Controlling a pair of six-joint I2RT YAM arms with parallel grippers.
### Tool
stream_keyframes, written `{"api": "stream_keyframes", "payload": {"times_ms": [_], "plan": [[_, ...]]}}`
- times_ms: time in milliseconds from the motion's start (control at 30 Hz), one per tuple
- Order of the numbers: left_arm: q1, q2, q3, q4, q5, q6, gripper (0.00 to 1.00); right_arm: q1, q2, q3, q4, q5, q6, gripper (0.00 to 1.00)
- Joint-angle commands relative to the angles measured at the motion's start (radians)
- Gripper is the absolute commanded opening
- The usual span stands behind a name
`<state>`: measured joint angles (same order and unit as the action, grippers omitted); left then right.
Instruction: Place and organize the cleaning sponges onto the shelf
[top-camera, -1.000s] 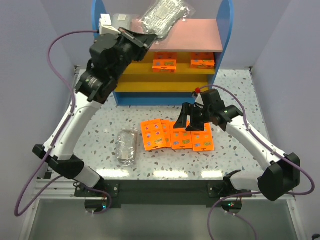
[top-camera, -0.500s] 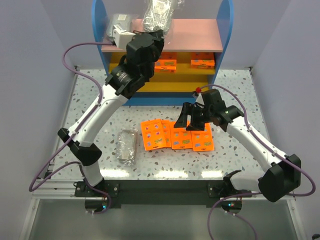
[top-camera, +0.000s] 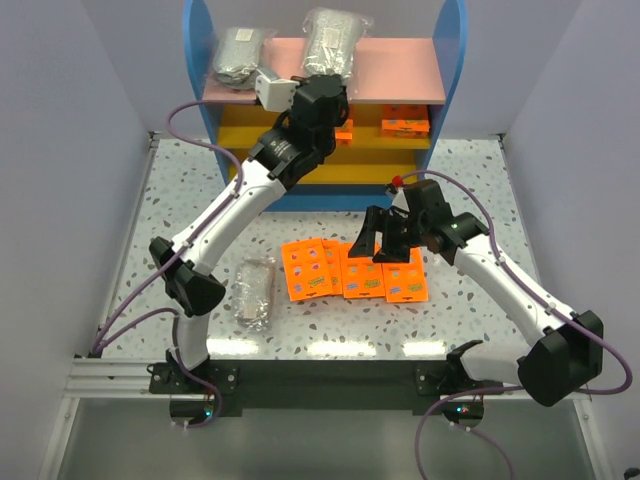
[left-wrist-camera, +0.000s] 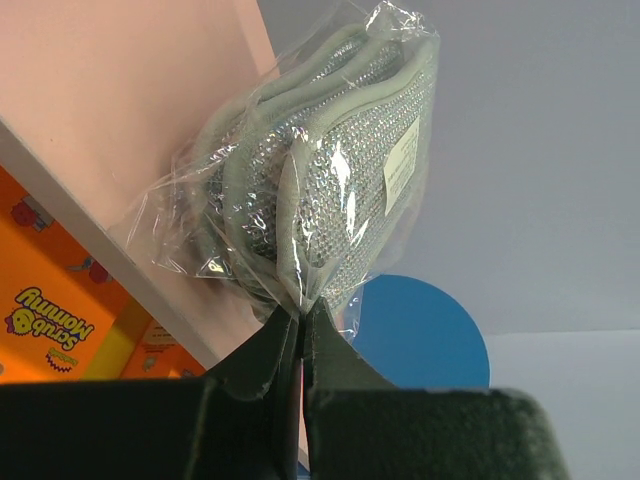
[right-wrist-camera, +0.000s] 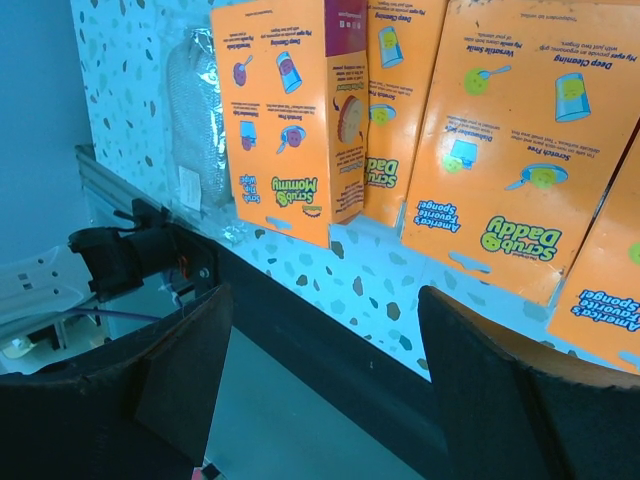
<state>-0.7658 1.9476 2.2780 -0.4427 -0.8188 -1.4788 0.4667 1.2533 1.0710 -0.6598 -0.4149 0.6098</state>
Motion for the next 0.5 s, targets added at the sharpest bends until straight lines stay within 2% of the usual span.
{"api": "stream_keyframes", "payload": {"times_ms": [0, 133, 167, 233, 267, 467], "plan": [[0.025, -0.013, 0.041, 0.042, -0.056, -0.064, 0.0, 0.003, -0.034, -0.008, -0.001, -0.027, -0.019, 0.78], [0.036, -0.009, 0.038, 0.042, -0.046, -0.084, 0.0, 0.003, -0.028, -0.009, -0.004, -0.032, -0.025, 0.78], [0.036, -0.009, 0.037, 0.042, -0.036, -0.096, 0.03, 0.003, -0.025, -0.008, -0.004, -0.032, -0.028, 0.78], [0.034, -0.007, 0.031, 0.058, -0.022, -0.095, 0.11, 0.003, -0.022, -0.008, -0.008, -0.035, -0.031, 0.78], [0.033, -0.007, 0.026, 0.058, -0.011, -0.1, 0.21, 0.003, -0.023, -0.008, -0.006, -0.035, -0.033, 0.78], [0.028, -0.041, -0.047, 0.13, 0.023, -0.077, 0.43, 0.003, -0.023, -0.019, -0.012, -0.036, -0.039, 0.79]]}}
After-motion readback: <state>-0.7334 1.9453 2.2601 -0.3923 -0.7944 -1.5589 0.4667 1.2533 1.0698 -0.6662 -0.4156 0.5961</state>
